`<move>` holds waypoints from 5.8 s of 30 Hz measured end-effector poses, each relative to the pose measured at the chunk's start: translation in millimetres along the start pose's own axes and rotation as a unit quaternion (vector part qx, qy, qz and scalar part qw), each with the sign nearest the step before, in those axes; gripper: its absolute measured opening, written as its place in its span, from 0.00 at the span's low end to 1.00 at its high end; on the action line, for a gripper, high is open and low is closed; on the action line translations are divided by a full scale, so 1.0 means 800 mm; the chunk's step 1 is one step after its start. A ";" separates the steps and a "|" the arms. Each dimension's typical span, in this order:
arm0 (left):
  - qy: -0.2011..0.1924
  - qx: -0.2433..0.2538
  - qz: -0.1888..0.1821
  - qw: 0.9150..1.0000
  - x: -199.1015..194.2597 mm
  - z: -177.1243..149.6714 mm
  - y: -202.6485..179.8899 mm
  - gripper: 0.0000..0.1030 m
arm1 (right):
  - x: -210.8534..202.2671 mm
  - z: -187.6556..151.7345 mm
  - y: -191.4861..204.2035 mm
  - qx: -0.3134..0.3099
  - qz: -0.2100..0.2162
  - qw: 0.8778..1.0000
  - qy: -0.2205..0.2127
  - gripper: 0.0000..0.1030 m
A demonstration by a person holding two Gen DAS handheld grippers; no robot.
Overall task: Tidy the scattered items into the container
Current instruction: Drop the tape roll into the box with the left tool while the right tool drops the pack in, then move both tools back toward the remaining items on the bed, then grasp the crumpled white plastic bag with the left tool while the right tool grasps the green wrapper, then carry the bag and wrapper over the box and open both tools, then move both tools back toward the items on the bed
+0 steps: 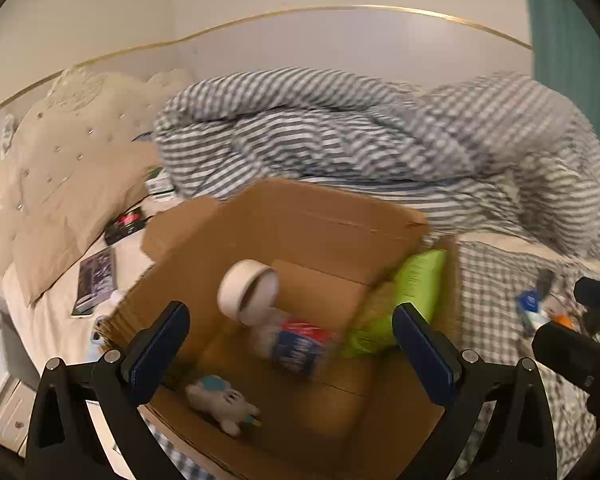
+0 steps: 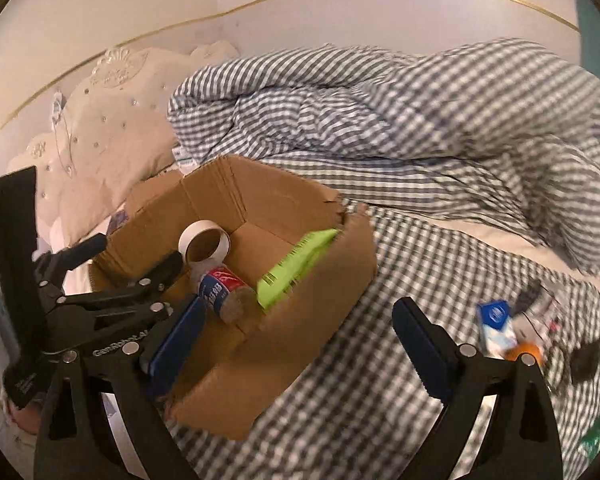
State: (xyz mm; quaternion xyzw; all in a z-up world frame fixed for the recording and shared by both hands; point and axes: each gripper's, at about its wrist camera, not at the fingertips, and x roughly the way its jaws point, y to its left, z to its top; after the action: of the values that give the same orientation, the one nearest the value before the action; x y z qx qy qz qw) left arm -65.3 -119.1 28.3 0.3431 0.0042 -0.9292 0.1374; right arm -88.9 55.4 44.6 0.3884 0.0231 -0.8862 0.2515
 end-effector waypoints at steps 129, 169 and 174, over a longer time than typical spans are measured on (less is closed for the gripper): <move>-0.001 0.044 -0.098 0.994 -0.046 0.018 -0.028 0.10 | -0.056 -0.043 -0.032 0.062 -0.118 0.991 0.016 0.39; 0.030 0.030 -0.124 0.991 -0.048 -0.041 -0.117 1.00 | -0.135 -0.119 -0.168 0.174 -0.199 0.964 -0.026 0.90; 0.048 0.066 -0.158 0.984 -0.051 -0.059 -0.200 1.00 | -0.181 -0.169 -0.246 0.214 -0.238 0.947 -0.026 0.90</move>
State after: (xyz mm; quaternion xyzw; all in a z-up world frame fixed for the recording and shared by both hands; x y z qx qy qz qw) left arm -46.7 50.2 4.5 0.3903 0.0038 -0.9200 -0.0342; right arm -5.4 320.9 21.5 0.3930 -0.0820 -0.9142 -0.0552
